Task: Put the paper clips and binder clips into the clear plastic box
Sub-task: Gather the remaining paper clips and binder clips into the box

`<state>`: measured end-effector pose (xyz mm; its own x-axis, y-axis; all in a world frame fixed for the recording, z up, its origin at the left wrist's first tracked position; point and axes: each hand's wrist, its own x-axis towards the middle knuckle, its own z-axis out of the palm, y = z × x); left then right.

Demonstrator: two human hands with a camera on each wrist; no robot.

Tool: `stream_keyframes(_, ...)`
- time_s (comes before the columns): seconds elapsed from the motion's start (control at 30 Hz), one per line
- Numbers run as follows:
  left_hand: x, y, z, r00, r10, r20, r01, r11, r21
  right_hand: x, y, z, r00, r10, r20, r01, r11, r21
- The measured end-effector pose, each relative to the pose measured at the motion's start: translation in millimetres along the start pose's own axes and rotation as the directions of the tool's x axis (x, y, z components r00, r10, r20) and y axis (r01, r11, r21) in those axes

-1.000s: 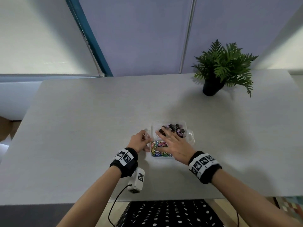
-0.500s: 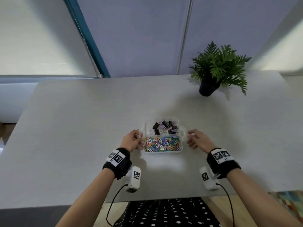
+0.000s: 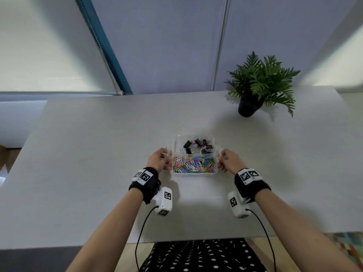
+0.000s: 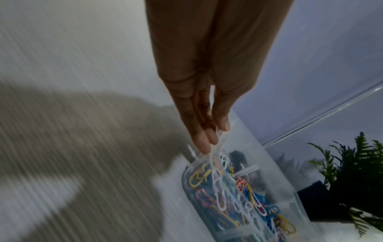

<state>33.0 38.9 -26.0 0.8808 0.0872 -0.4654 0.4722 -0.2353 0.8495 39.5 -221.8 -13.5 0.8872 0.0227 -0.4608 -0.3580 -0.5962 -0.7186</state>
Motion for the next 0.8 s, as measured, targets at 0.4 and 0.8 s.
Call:
stream_keyframes(0.4, -0.9, 8.2, 4.4, 0.999, -0.033, -0.025, 0.033, 0.999, -0.029, -3.2, -20.6, 29.0, 0.850, -0.526, 0.020, 0.450, 0.706, -0.547)
stream_keyframes(0.8, -1.0, 8.4, 3.3, 0.999, -0.046, -0.019, 0.046, 0.999, 0.015, 4.8, -6.2, 26.5, 0.832, -0.549, -0.076, 0.447, 0.746, -0.494)
